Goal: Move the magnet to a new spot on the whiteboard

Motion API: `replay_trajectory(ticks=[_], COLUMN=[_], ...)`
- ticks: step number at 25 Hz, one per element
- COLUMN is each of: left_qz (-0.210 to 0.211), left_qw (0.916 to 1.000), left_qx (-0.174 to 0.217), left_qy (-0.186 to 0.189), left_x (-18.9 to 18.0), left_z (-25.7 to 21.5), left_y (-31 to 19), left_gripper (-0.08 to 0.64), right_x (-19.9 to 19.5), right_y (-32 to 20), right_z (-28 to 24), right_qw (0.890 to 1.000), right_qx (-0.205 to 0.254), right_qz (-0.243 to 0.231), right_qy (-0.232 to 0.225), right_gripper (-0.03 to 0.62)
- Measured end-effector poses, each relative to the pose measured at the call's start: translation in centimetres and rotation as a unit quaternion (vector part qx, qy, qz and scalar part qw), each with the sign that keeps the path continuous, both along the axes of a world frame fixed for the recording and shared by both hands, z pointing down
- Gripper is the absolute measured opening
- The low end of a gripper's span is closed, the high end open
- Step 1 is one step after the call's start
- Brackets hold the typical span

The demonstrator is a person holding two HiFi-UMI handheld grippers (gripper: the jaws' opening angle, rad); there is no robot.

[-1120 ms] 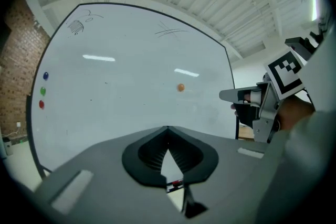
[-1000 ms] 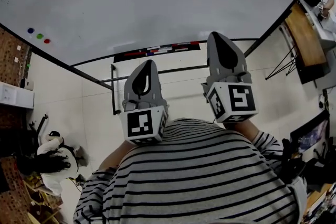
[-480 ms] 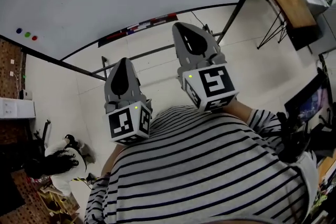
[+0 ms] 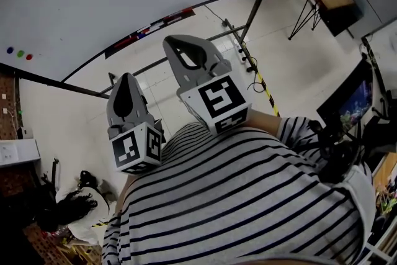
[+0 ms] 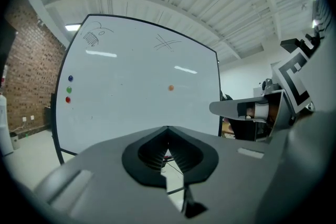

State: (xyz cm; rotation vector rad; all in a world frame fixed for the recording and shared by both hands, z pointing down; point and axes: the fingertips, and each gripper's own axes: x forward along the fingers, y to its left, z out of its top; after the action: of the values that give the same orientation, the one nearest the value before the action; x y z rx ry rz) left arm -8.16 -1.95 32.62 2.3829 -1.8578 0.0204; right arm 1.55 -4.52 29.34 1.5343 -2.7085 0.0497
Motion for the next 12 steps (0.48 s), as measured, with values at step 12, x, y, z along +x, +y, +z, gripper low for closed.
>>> replay_trajectory(ticks=[12], left_qz=[0.025], left_qw=[0.9997], left_qx=[-0.004], left_qy=[-0.002], left_x=[-0.5], left_z=[0.3], left_y=[1.1], left_gripper=[0.015], right_x=[-1.6], right_y=[1.3], right_z=[0.3], right_qw=[1.000], right_qx=[-0.005], right_qz=[0.006], right_qy=[0.005], right_gripper=[0.005])
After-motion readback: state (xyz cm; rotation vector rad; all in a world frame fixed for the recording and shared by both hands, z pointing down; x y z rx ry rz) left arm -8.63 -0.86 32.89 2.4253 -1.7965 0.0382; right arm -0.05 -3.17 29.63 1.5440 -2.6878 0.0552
